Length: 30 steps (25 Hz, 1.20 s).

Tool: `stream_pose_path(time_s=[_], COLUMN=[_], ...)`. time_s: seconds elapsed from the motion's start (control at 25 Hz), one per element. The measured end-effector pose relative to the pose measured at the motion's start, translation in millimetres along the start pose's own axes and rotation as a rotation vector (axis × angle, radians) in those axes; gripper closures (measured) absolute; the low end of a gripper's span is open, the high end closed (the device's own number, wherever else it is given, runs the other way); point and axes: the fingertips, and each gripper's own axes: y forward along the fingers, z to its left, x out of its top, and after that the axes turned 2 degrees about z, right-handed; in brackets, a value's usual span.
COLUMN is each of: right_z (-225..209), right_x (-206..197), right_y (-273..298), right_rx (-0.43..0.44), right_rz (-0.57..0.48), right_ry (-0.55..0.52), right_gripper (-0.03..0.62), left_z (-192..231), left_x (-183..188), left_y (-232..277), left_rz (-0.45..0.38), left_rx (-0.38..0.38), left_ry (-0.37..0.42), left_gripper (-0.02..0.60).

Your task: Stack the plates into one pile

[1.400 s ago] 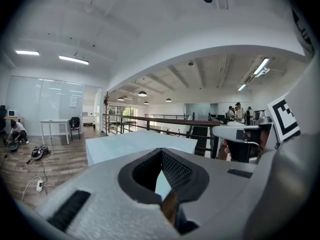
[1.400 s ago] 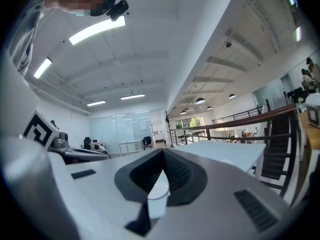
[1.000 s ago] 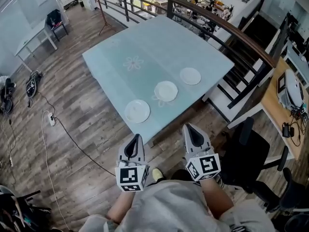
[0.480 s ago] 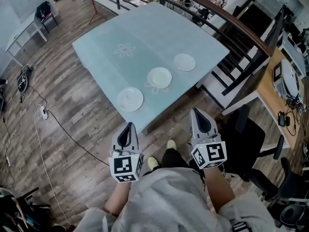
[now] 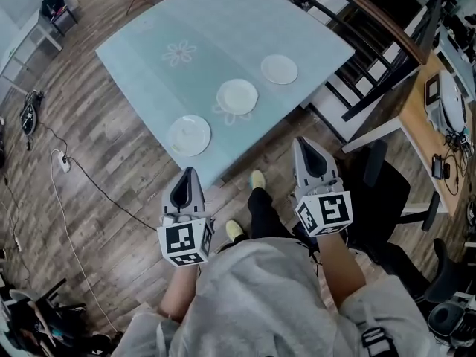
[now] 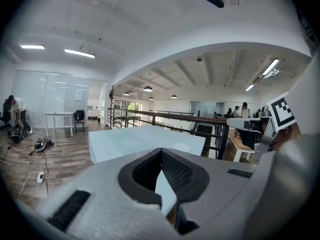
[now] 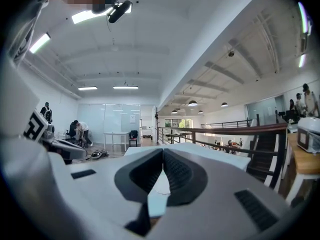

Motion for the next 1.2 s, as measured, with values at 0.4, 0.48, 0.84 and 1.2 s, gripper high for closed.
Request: stream_pose_path(time_s=[0.4,0.48,0.84,1.2], right_z=[-48,-55,-83,-128], right_x=[-15,-18,-21,-16], right_y=[62,76,129,164], right_rx=[0.023,0.038,0.109,0.143], right_rz=[0.043,0.055,0.088,0.062], right_ry=[0.014,0.031,0.01,0.015], right_gripper=[0.566,0.566,0.566,0.566], left_z=[-14,-18,-23,-20], left_x=[16,20,24,31], left_y=[87,107,175,215], left_rz=[0.042,0.052,0.121,0.127], left_rx=[-0.014,-0.017,0.009,0.083], left_ry=[0.002,-0.004,-0.01,-0.01], left_gripper=[0.565,0.565,0.565,0.565])
